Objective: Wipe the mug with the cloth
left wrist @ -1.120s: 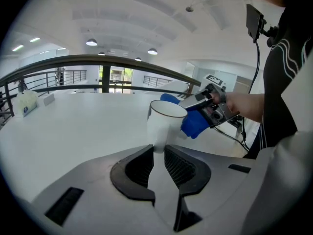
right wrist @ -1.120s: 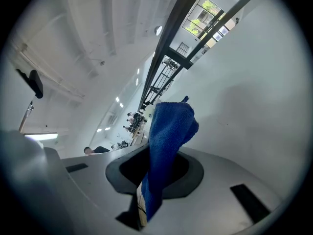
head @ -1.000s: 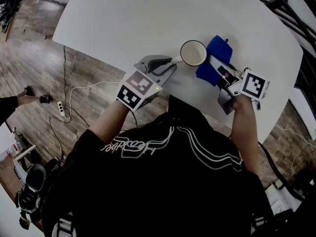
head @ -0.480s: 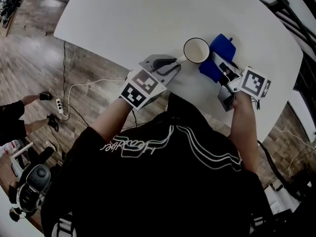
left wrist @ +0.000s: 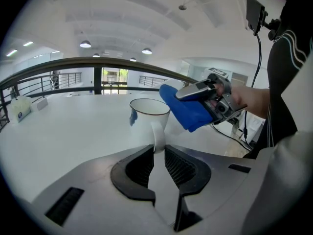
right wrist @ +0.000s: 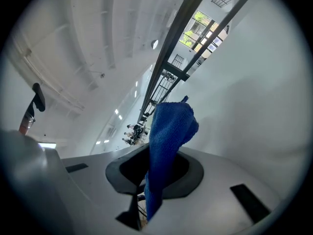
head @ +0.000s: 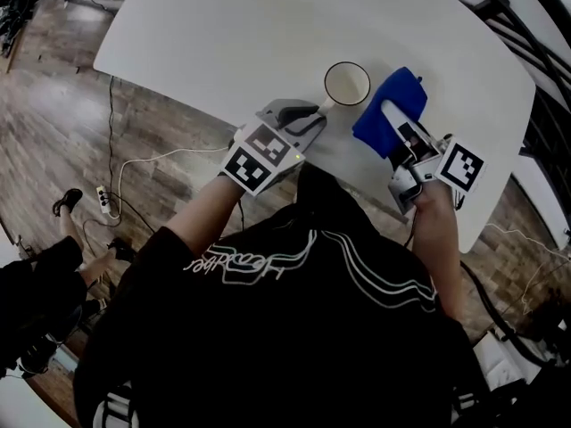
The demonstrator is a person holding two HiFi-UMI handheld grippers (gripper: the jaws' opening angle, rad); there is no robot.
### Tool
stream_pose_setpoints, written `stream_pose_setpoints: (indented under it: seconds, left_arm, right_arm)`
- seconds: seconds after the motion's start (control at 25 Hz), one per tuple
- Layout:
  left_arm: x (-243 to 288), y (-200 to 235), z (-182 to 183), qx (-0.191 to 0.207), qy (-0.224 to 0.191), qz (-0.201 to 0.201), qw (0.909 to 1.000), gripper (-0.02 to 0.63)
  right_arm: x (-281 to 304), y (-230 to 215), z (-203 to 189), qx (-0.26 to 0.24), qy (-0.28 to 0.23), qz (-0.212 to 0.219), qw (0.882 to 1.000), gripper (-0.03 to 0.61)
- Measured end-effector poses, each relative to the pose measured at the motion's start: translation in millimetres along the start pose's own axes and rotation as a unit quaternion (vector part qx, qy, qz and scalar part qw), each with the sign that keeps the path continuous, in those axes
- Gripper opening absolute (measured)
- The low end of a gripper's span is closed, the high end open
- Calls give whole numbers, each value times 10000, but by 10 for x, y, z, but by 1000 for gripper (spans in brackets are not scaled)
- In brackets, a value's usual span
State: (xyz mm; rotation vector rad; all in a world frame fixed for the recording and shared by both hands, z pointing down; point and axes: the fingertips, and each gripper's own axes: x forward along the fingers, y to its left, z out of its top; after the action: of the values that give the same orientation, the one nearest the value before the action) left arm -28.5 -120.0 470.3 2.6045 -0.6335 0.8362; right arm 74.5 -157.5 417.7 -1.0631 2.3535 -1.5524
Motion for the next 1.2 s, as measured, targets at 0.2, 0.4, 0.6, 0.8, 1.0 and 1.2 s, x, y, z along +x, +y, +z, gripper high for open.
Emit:
stream_pose_setpoints:
  seconds: [0.2,0.4,0.6,0.8,1.0,1.2]
  left_arm:
    - [99,-119,70,41,44,-59,10000,66]
    - [164,-187,93,55,61,-136,9999,66]
    - [165,-239,98,33,71,-236,9997,66]
    - [170,-320,130,40,73,-283,9996,66]
    - [158,-358,152,75,69,-322,9994,66]
    - [204,-470,215,85,62,-364,9993,66]
  right_arm:
    - [-117,-15,52,388,-251,140,9988,54]
    - [-96,-27,57,668,-423,290,9964,54]
    - [-56,-57,13,900,-430,401,9942,54]
    - [-36,-124,-7,1129,-529,360,9915,54]
    - [-2,-283,-80,1076,-397,13,9934,54]
    - [-91,-445,-144,933,-152,-559,9939,54]
